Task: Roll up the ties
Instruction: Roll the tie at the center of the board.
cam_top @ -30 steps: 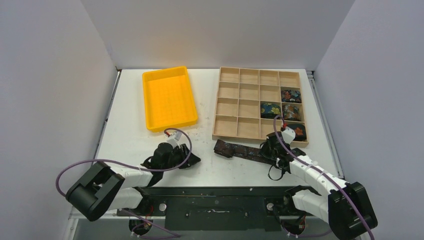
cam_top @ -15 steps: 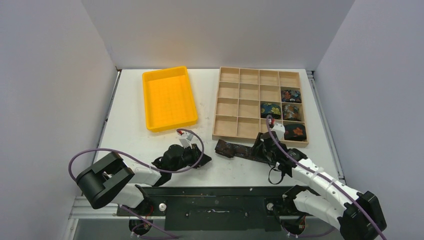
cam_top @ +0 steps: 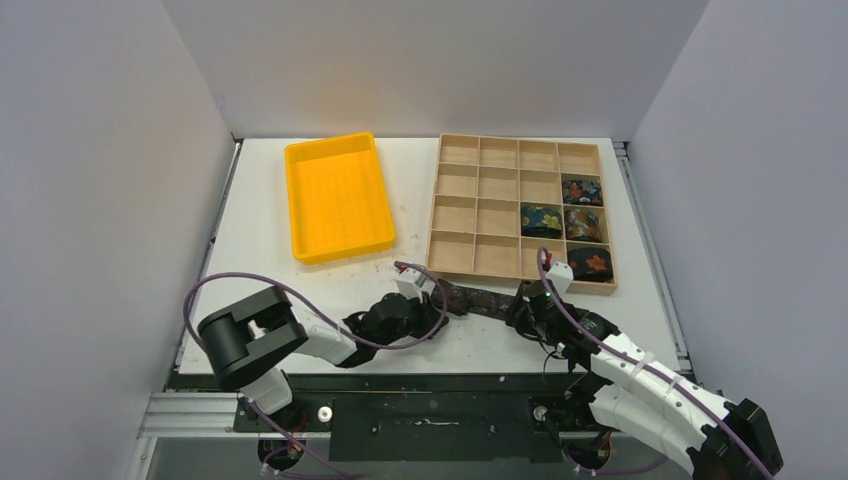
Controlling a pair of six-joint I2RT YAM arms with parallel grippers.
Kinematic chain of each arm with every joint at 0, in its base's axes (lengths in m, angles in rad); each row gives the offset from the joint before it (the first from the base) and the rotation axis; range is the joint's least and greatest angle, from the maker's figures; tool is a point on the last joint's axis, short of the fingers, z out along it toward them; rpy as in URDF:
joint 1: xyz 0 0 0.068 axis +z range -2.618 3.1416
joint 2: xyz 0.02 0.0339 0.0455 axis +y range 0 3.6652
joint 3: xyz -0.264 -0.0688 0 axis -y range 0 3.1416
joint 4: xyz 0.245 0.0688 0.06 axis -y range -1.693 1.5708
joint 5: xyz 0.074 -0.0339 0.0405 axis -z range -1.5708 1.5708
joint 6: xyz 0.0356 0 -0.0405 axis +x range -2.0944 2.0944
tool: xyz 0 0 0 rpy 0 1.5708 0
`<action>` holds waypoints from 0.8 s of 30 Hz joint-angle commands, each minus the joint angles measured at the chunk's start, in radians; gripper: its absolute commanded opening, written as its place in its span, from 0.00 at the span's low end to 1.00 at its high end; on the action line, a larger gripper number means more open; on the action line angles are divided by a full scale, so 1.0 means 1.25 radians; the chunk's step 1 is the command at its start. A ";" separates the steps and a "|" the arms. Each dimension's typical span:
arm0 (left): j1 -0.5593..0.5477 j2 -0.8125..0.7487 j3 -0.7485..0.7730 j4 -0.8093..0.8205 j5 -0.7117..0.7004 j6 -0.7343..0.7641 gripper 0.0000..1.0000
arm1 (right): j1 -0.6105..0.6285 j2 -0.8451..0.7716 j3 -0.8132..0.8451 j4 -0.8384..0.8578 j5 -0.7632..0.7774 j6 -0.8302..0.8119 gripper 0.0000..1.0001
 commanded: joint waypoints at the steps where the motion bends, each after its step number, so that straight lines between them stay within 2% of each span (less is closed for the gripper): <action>1: -0.017 0.089 0.101 -0.057 -0.063 0.010 0.00 | 0.005 -0.025 0.075 -0.031 0.059 -0.025 0.37; 6: -0.026 0.150 0.148 -0.082 -0.081 -0.008 0.00 | 0.006 -0.037 0.098 -0.047 0.061 -0.038 0.38; 24: -0.025 0.212 0.256 -0.118 -0.156 -0.033 0.00 | 0.006 -0.081 0.073 -0.047 0.050 -0.028 0.39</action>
